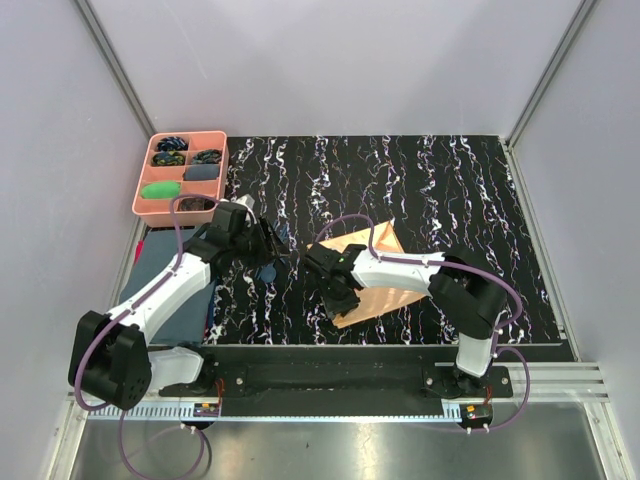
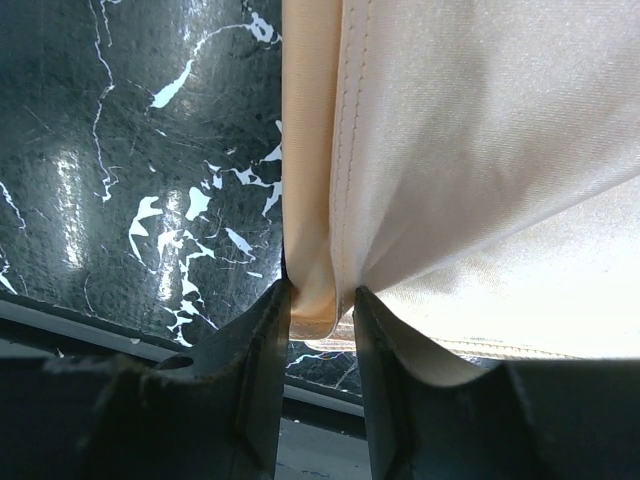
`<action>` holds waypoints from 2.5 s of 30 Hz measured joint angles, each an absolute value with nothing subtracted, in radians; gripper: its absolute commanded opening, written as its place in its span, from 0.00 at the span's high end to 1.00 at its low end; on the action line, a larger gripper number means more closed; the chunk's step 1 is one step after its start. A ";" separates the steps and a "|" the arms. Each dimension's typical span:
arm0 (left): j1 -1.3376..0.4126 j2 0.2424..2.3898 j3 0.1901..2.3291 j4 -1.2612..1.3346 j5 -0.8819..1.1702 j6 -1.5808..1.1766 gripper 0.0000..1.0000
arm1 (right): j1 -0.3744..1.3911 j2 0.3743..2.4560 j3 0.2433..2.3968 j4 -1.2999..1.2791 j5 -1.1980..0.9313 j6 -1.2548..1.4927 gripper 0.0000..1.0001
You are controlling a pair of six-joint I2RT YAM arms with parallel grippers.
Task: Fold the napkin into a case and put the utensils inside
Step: Turn over the upper triangle folded napkin at the center of the board.
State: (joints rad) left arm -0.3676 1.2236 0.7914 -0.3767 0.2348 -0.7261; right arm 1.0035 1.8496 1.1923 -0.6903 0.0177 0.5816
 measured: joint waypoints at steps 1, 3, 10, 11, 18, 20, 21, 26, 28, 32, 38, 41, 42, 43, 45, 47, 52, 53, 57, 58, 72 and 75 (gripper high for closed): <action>-0.368 1.224 0.791 -0.375 0.237 -0.726 0.38 | 1.003 1.850 1.192 -0.690 0.018 0.581 0.58; -0.368 1.224 0.791 -0.371 0.241 -0.725 0.35 | 1.003 1.850 1.190 -0.687 0.015 0.582 0.56; -0.368 1.285 0.791 -0.366 0.264 -0.727 0.34 | 1.005 1.848 1.187 -0.679 0.010 0.581 0.55; -0.368 1.296 0.791 -0.366 0.266 -0.729 0.34 | 1.006 1.848 1.187 -0.679 0.010 0.581 0.57; -0.368 1.325 0.791 -0.366 0.266 -0.744 0.30 | 1.010 1.853 1.191 -0.696 0.044 0.596 0.67; -0.368 1.327 0.791 -0.366 0.266 -0.753 0.29 | 1.014 1.855 1.194 -0.703 0.059 0.605 0.69; -0.368 1.329 0.791 -0.365 0.266 -0.759 0.29 | 1.015 1.855 1.195 -0.705 0.063 0.607 0.72; -0.370 1.386 0.791 -0.357 0.289 -0.786 0.27 | 1.017 1.856 1.197 -0.719 0.089 0.624 0.89; -0.376 1.430 0.792 -0.338 0.314 -0.801 0.27 | 1.016 1.856 1.197 -0.721 0.094 0.625 1.00; -0.424 1.526 0.823 -0.317 0.345 -0.846 0.28 | 1.016 1.836 1.173 -0.696 0.097 0.624 1.00; -0.493 1.607 0.886 -0.267 0.347 -0.930 0.28 | 1.016 1.784 1.111 -0.646 0.096 0.616 1.00; -0.499 1.642 0.910 -0.258 0.337 -0.968 0.30 | 1.015 1.769 1.096 -0.639 0.096 0.610 1.00; -0.500 1.655 0.917 -0.255 0.333 -0.978 0.31 | 1.016 1.766 1.092 -0.633 0.096 0.608 1.00; -0.501 1.666 0.922 -0.252 0.330 -0.987 0.31 | 1.016 1.765 1.090 -0.630 0.094 0.607 1.00; -0.502 1.687 0.930 -0.249 0.317 -1.007 0.32 | 1.015 1.758 1.084 -0.615 0.092 0.607 1.00; -0.503 1.698 0.932 -0.247 0.308 -1.019 0.34 | 1.015 1.747 1.076 -0.604 0.088 0.607 1.00; -0.504 1.756 0.970 -0.245 0.298 -1.037 0.37 | 1.010 1.708 1.072 -0.591 0.084 0.606 1.00; -0.504 1.766 0.980 -0.245 0.297 -1.040 0.38 | 1.007 1.700 1.072 -0.589 0.083 0.604 1.00; -0.507 1.785 1.008 -0.241 0.284 -1.045 0.44 | 0.991 1.678 1.065 -0.576 0.070 0.598 1.00; -0.508 1.790 1.013 -0.241 0.280 -1.045 0.45 | 0.986 1.675 1.061 -0.571 0.067 0.598 1.00; -0.521 1.844 1.069 -0.237 0.251 -1.048 0.53 | 0.954 1.620 1.026 -0.553 0.034 0.579 1.00; -0.533 1.861 1.088 -0.237 0.245 -1.047 0.67 | 0.954 1.608 1.026 -0.546 0.032 0.576 1.00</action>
State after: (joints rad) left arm -0.5335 1.8606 1.0882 -0.2375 0.2447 -1.0473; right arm 0.9539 1.6077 1.0260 -0.5461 0.0322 0.5762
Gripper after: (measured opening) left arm 0.434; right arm 0.012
